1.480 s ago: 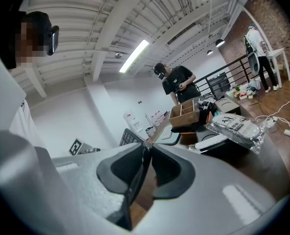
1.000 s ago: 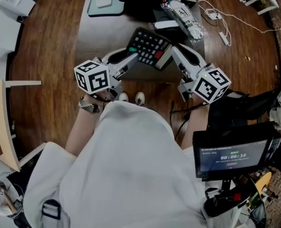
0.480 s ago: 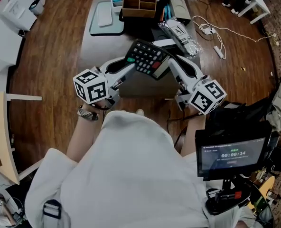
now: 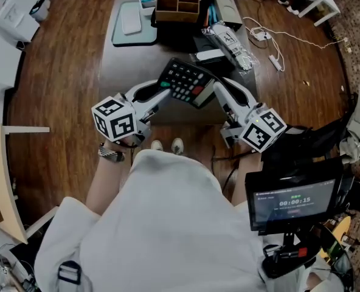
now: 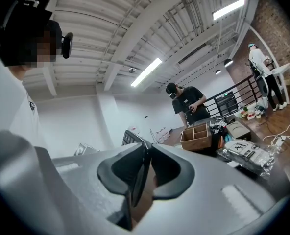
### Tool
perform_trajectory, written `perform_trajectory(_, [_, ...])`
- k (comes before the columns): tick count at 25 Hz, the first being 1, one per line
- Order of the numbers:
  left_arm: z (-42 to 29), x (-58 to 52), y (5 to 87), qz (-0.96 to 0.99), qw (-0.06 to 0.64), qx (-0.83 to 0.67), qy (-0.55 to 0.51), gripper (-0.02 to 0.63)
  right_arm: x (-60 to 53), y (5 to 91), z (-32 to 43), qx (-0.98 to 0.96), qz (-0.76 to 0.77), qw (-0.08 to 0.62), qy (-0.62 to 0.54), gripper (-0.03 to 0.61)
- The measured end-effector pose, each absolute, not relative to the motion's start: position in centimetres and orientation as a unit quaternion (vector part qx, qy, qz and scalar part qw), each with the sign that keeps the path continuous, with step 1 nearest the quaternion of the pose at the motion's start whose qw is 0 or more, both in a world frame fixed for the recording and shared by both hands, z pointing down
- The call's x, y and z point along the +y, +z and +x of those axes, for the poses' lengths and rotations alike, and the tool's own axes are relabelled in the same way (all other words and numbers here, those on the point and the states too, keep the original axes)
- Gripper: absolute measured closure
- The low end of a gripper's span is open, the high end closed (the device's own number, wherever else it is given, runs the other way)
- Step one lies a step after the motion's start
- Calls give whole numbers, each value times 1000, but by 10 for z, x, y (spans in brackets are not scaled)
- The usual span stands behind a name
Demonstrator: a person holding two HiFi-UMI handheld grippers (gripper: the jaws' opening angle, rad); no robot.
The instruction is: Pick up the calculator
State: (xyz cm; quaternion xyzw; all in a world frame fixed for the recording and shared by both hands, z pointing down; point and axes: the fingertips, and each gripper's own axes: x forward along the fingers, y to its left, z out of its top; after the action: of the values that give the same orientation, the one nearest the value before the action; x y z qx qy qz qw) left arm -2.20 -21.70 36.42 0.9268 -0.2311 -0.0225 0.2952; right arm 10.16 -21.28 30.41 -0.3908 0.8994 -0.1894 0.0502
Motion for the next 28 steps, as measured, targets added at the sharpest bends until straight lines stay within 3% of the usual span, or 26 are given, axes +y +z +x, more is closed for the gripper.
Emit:
perform_trajectory(13, [-46,-176,366,938,288,-190,-18,465,-161,305,77,885,-424,53,-186,522])
perform_trajectory(28, [-11,-74,360,938,279,-204,-19,465,-63,298,113,890,-416,77,-169,522])
